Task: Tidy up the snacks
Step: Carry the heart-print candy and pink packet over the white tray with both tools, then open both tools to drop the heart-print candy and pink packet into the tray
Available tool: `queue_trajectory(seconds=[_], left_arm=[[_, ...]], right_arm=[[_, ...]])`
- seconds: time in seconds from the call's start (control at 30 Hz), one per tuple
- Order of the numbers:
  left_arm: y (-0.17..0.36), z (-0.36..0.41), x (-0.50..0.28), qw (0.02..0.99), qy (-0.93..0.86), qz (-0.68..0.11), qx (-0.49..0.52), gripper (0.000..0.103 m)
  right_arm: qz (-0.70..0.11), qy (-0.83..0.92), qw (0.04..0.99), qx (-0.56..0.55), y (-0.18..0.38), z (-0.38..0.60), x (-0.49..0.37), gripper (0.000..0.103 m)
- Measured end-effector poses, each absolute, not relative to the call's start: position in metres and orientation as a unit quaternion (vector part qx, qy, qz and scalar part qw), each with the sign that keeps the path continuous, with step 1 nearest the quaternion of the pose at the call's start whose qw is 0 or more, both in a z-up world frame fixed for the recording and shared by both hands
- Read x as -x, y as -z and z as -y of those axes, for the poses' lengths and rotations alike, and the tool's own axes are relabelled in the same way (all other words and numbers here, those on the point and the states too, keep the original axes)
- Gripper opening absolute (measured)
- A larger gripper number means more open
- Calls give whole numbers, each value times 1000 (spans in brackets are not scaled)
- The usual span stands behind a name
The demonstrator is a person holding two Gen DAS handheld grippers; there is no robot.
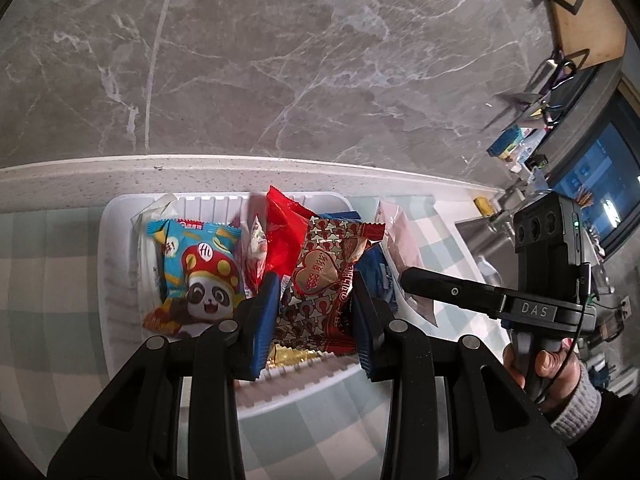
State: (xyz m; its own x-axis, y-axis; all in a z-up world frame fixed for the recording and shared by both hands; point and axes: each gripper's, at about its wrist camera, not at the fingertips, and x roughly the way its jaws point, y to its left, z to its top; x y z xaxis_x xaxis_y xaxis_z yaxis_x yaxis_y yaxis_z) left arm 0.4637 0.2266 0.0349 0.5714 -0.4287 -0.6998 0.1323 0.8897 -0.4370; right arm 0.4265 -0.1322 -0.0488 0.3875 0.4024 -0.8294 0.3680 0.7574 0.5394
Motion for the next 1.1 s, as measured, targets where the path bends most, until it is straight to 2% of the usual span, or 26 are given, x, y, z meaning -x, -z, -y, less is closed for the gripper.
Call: queue_trajectory(seconds=[0.53, 1.1], left_arm=[[-7, -212, -500, 873, 139, -446, 143, 32], [9, -197, -507, 881, 122, -447, 100, 32]], right_arm=[[-573, -5, 763, -299, 76, 129, -454, 30], [-592, -6, 777, -217, 81, 108, -468, 32]])
